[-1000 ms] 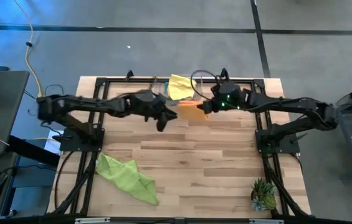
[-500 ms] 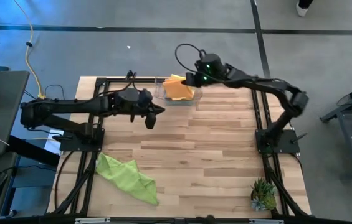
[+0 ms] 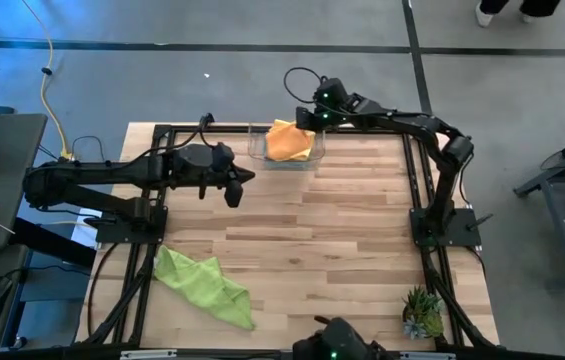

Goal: Fold microfiber towels
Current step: Put the orange towel into the transparent bin

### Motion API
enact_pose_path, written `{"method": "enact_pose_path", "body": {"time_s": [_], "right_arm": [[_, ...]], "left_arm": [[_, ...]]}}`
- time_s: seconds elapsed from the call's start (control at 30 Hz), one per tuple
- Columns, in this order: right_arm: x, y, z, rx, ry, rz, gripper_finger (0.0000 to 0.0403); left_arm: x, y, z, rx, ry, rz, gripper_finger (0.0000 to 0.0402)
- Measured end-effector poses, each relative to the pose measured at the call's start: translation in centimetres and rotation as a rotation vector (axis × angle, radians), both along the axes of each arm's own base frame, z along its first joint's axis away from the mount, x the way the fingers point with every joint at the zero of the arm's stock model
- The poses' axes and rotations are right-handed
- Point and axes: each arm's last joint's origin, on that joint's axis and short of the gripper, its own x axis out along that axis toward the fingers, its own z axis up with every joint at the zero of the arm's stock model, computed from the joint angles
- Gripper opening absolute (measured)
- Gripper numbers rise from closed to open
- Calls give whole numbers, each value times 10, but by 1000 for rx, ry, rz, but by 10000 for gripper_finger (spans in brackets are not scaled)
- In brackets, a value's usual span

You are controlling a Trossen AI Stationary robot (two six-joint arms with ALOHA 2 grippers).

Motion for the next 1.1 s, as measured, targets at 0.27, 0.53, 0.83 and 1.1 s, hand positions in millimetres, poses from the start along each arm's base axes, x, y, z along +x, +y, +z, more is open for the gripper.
{"method": "enact_pose_path", "body": {"time_s": [0.27, 0.53, 0.83, 1.1], "right_arm": [[-5, -6, -2, -44, 31, -20, 0], [11, -9, 19, -17, -252, -53, 0], [14, -6, 14, 73, -241, -135, 0], [18, -9, -17, 144, -131, -147, 0]], "left_arm": [[0, 0, 0, 5, 2, 11, 1], [0, 0, 0, 2, 1, 16, 0], [0, 1, 0, -1, -2, 32, 0], [-1, 1, 0, -13, -6, 42, 1]]}}
